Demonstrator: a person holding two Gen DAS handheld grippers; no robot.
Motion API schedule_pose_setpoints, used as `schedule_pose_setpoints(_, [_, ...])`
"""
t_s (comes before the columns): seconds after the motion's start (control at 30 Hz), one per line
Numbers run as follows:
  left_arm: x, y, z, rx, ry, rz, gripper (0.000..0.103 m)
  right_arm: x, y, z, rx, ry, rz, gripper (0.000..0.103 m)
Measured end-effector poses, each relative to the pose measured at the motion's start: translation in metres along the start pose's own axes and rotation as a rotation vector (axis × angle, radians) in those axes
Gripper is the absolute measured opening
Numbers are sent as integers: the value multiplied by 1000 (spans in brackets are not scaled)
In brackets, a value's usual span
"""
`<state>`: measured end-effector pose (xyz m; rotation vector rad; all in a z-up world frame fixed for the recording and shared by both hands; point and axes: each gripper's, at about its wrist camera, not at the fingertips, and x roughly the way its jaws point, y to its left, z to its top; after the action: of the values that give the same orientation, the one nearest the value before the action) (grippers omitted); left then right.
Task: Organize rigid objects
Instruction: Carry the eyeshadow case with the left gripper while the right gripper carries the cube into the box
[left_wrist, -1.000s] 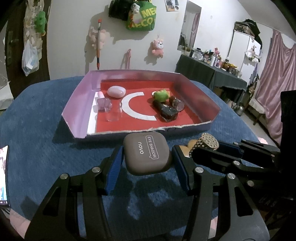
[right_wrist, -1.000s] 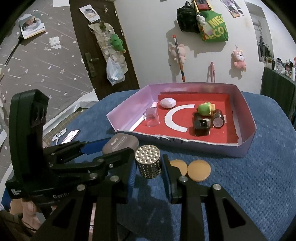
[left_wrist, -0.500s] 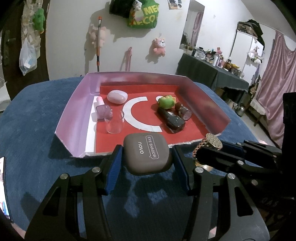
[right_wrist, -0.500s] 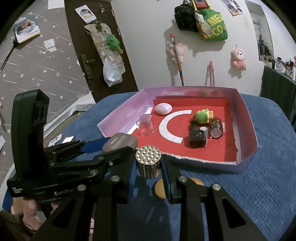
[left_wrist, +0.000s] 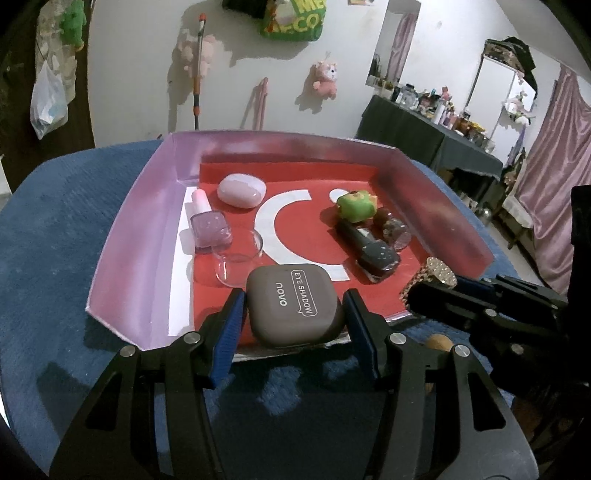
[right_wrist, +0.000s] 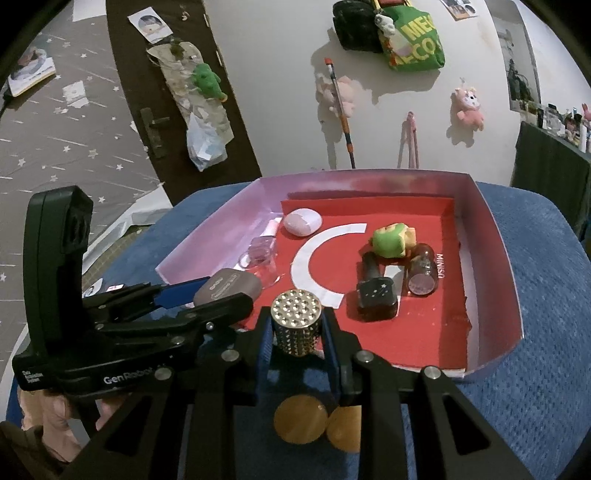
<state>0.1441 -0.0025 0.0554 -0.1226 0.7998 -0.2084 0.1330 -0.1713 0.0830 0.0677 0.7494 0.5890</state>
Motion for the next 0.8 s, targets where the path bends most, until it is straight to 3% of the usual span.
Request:
schedule_pose_setpoints(0.33, [28,10,2,-20,66,-5,52,27,-15,2,37,71,-24,28])
schedule_pose_setpoints(0.8, [45,20,9,-40,88,-7,52,54,-23,5,50,124,-37,28])
